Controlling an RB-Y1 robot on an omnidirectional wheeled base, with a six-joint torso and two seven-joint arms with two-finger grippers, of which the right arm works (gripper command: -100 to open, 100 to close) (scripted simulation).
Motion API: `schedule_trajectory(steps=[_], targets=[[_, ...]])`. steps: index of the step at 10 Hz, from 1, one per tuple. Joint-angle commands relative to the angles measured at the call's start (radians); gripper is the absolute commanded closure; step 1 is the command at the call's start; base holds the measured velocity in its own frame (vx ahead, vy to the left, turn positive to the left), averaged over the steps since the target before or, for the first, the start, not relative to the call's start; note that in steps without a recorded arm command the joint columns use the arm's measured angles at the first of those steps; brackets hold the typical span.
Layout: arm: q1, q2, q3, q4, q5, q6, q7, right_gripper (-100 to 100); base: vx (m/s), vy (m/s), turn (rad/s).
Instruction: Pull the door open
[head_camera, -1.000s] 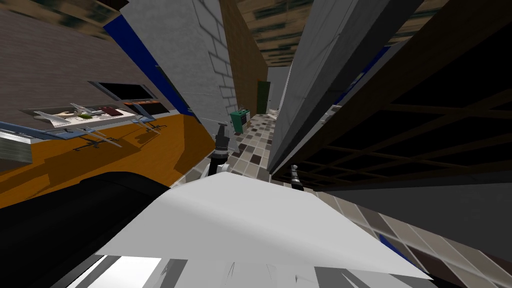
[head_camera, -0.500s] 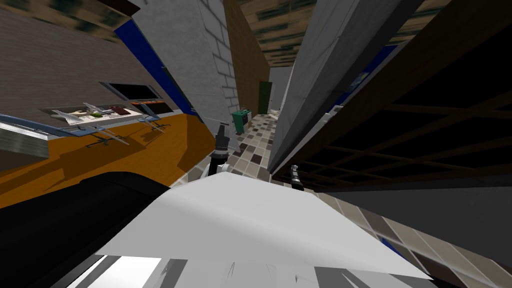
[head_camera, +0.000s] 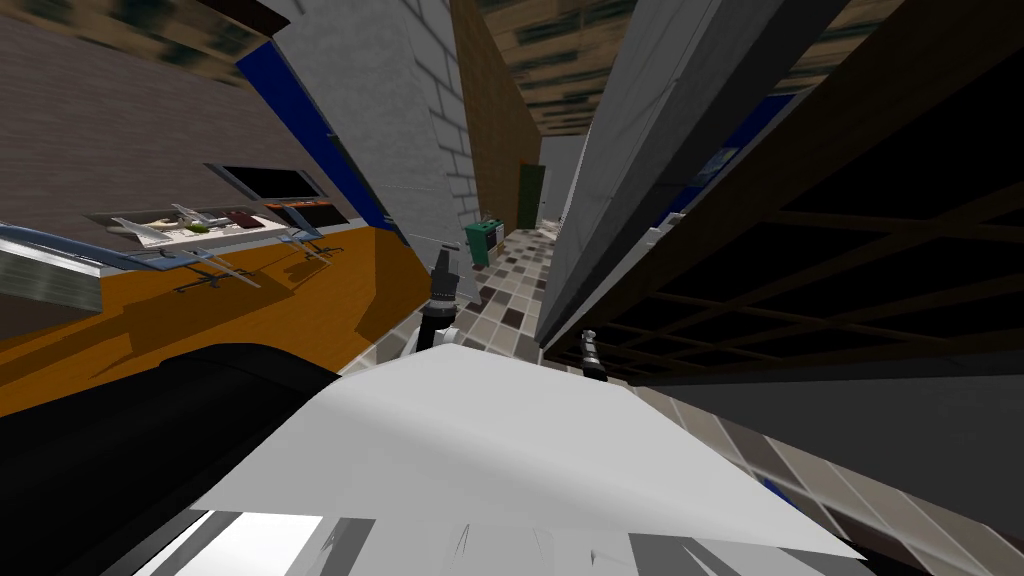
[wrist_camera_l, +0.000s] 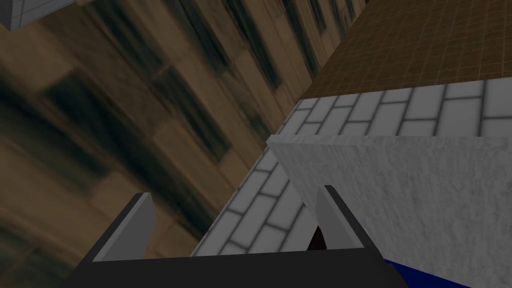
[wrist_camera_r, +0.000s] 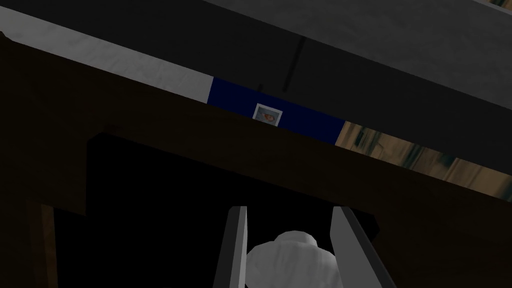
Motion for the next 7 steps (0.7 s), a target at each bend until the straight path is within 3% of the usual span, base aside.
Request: schedule_trajectory(steps=[1,2,4,7], targets=[[0.042,-0.014,-0.015,-0.05,-0.009,0.037,0.003,100,0.006,0.001,0.002],[0.042,-0.014,-0.015,-0.093,-0.009,0.037,0.003,100,-0.006,-0.006,-0.022],[0.042,-0.014,-0.015,-0.074,-0.009,0.037,0.003,100,-0.002,-0.003,0.013],[0.041,-0.015,-0.001,-0.096,-0.033,0.041,-0.081,100,-0.025,-0.008,0.04]])
